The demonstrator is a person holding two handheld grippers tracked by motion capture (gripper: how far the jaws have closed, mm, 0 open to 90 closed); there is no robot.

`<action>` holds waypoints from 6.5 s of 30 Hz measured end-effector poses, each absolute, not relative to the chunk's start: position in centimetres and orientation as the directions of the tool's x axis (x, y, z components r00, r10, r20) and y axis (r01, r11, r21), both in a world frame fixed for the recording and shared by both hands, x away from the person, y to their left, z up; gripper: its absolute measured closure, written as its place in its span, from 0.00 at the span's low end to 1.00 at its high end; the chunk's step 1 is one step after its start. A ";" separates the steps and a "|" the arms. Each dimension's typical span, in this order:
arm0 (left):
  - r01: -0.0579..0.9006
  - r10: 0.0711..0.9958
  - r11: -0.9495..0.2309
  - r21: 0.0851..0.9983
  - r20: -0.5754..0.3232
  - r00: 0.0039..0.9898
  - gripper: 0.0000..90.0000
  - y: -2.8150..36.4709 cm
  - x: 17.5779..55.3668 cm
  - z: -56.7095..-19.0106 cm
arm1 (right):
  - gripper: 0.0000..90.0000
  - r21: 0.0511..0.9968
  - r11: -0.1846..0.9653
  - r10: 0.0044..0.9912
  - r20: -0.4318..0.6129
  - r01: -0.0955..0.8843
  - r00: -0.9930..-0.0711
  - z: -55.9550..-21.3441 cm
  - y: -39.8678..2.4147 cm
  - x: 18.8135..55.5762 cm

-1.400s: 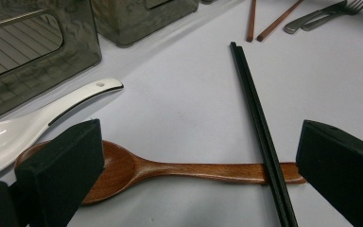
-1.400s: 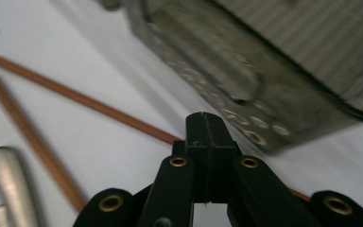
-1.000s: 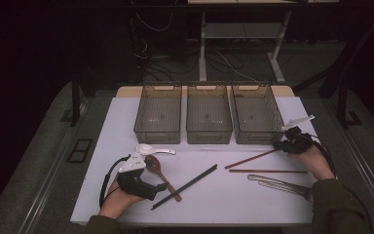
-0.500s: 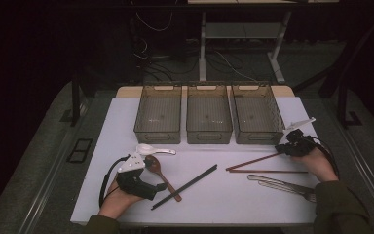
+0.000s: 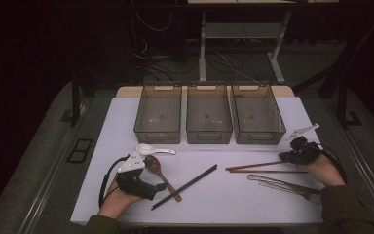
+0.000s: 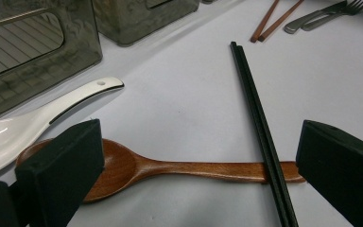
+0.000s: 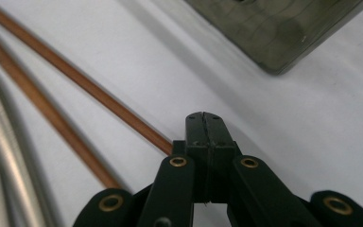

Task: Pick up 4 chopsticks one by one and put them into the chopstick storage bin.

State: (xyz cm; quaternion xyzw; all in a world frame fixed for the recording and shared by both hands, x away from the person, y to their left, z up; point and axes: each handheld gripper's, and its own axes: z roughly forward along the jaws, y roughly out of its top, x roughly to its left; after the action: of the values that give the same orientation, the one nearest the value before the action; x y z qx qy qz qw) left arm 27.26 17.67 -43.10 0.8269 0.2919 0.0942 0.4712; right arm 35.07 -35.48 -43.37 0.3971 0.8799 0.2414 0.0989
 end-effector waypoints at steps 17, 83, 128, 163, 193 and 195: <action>0.393 0.570 -0.389 0.833 -0.118 0.813 0.01 17.6 27.3 -43.1 | 1.00 0.480 0.602 0.704 0.057 0.638 -0.708 -43.2 -35.6 31.5; 0.392 0.560 -0.392 0.832 -0.122 0.819 0.01 17.4 27.2 -43.1 | 0.83 0.610 0.745 0.320 0.030 0.271 -0.947 -44.1 -23.1 34.6; 0.388 0.550 -0.403 0.829 -0.120 0.827 0.01 17.2 27.3 -43.4 | 0.61 0.684 0.584 0.549 0.063 0.436 -0.834 -43.3 -26.6 37.7; 0.401 0.556 -0.362 0.842 -0.149 0.817 0.03 17.6 27.3 -43.3 | 0.60 0.714 0.490 0.617 0.121 0.500 -0.778 -41.3 -32.6 33.1; 0.395 0.552 -0.359 0.846 -0.149 0.820 0.03 17.5 27.3 -43.2 | 0.88 0.618 0.563 0.640 0.096 0.550 -0.762 -43.5 -34.5 33.2; 0.396 0.552 -0.360 0.845 -0.150 0.820 0.03 17.5 27.3 -43.2 | 0.88 0.616 0.564 0.639 0.096 0.550 -0.763 -43.6 -34.4 33.2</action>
State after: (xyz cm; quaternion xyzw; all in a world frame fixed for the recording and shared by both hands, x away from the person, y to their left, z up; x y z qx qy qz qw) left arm 27.28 17.51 -43.16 0.8206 0.2889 0.0802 0.4865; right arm 33.19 -34.43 -43.58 0.3371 0.8815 0.3232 0.0690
